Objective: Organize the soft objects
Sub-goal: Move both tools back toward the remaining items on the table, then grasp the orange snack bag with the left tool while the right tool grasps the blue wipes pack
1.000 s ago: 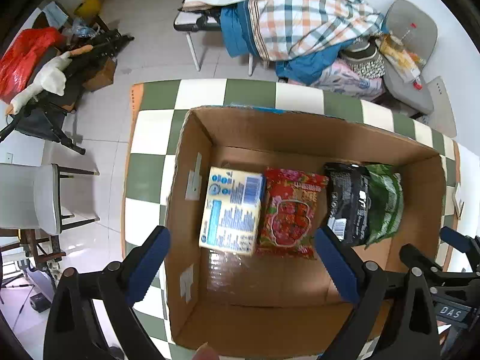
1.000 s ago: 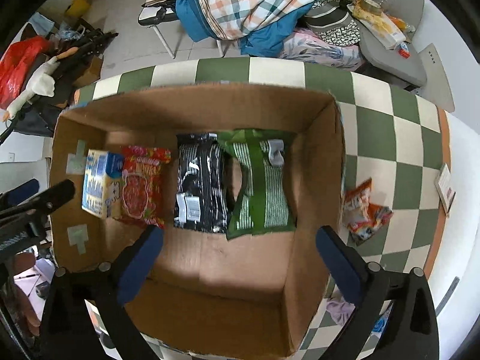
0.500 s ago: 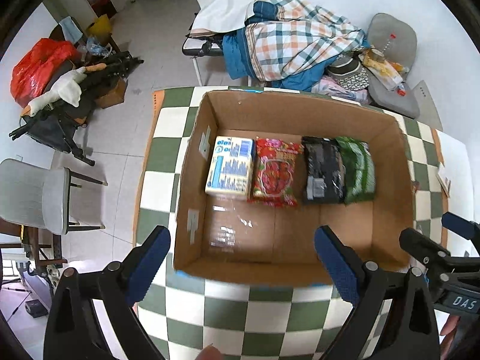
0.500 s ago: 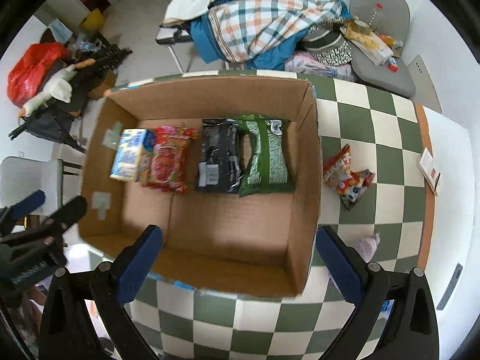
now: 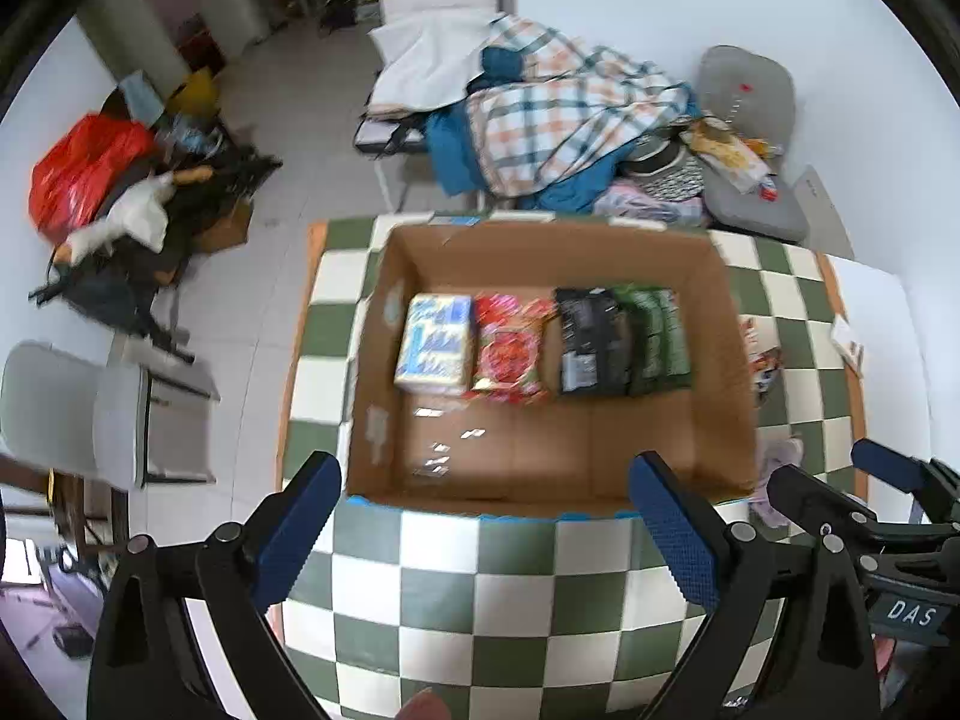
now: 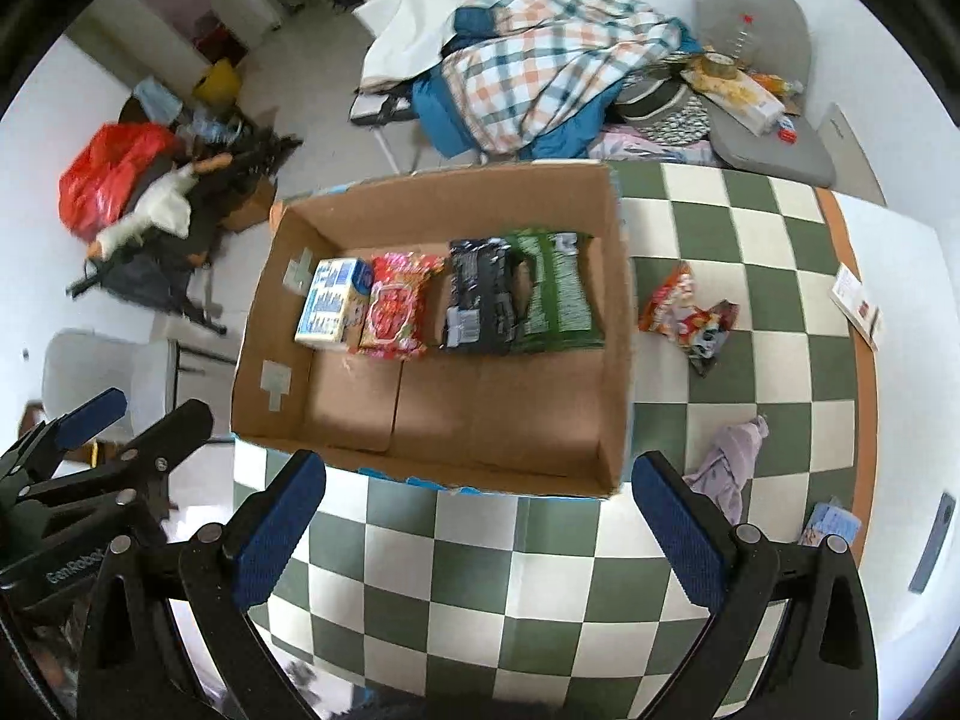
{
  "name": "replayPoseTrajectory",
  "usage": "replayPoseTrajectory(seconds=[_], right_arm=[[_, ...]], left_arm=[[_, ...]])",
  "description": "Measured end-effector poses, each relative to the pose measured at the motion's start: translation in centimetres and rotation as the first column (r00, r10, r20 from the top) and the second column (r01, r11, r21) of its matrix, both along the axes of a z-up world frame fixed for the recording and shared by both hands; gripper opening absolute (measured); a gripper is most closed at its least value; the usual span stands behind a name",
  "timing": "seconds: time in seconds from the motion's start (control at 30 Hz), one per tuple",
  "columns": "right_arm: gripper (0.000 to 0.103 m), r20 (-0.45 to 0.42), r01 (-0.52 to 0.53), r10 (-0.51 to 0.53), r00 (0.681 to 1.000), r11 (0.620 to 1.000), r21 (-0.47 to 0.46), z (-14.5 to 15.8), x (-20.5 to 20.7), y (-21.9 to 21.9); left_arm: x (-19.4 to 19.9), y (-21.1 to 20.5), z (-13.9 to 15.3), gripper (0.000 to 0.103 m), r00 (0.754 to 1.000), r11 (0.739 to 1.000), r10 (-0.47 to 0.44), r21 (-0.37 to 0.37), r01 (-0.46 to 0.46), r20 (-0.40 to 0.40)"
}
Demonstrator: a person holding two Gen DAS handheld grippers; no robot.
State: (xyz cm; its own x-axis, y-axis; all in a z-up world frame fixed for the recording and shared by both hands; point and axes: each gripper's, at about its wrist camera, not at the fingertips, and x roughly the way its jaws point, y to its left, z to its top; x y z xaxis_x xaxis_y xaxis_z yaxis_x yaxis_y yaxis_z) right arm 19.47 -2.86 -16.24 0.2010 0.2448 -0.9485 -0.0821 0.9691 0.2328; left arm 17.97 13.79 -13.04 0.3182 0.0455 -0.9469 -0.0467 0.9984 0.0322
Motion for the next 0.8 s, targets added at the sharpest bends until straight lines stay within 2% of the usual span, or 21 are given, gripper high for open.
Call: replayPoseTrajectory(seconds=[0.1,0.2,0.3,0.4,0.47,0.57,0.6,0.67,0.8], right_arm=[[0.103,0.009,0.074,-0.074,0.997,0.997,0.029,0.6,-0.5,-3.2],[0.103,0.003,0.176,-0.176,0.984,0.984,0.033,0.7,-1.4,-8.3],[0.103,-0.013,0.274,-0.274,0.962,0.962,0.020,0.4,-2.4,-13.3],[0.103,-0.041,0.377,-0.377,0.925,0.926,-0.006,-0.8,-3.8,-18.8],[0.103,-0.066,0.442,-0.443,0.894,0.896,-0.026,-2.1,-4.8,-22.5],[0.103,-0.111,0.514,-0.517,0.849,0.856,-0.058,-4.7,-5.9,-26.9],[0.103,-0.126,0.535,-0.539,0.833,0.842,-0.065,-5.7,-6.2,-28.2],[0.103,-0.170,0.573,-0.581,0.796,0.814,-0.095,-8.4,-7.0,-30.8],[0.103,-0.278,0.616,-0.623,0.731,0.778,-0.125,-13.9,-8.2,-34.1]], left_arm=[[1.1,-3.4,0.9,0.098,0.997,0.997,-0.080,0.010,0.080,0.006],[2.4,-7.5,1.2,0.098,0.985,0.985,-0.171,0.037,0.171,0.016],[4.3,-12.8,0.6,0.098,0.956,0.951,-0.295,0.099,0.294,0.000],[6.8,-18.6,-1.7,0.098,0.896,0.885,-0.437,0.138,0.445,-0.080],[8.7,-22.6,-4.2,0.098,0.843,0.826,-0.512,0.172,0.536,-0.167],[10.8,-26.8,-7.6,0.098,0.788,0.774,-0.559,0.180,0.607,-0.258],[11.8,-28.5,-9.4,0.098,0.765,0.760,-0.566,0.166,0.628,-0.306],[13.0,-30.6,-12.2,0.098,0.736,0.747,-0.563,0.150,0.647,-0.375],[14.0,-33.1,-17.3,0.098,0.693,0.735,-0.540,0.135,0.665,-0.477]])
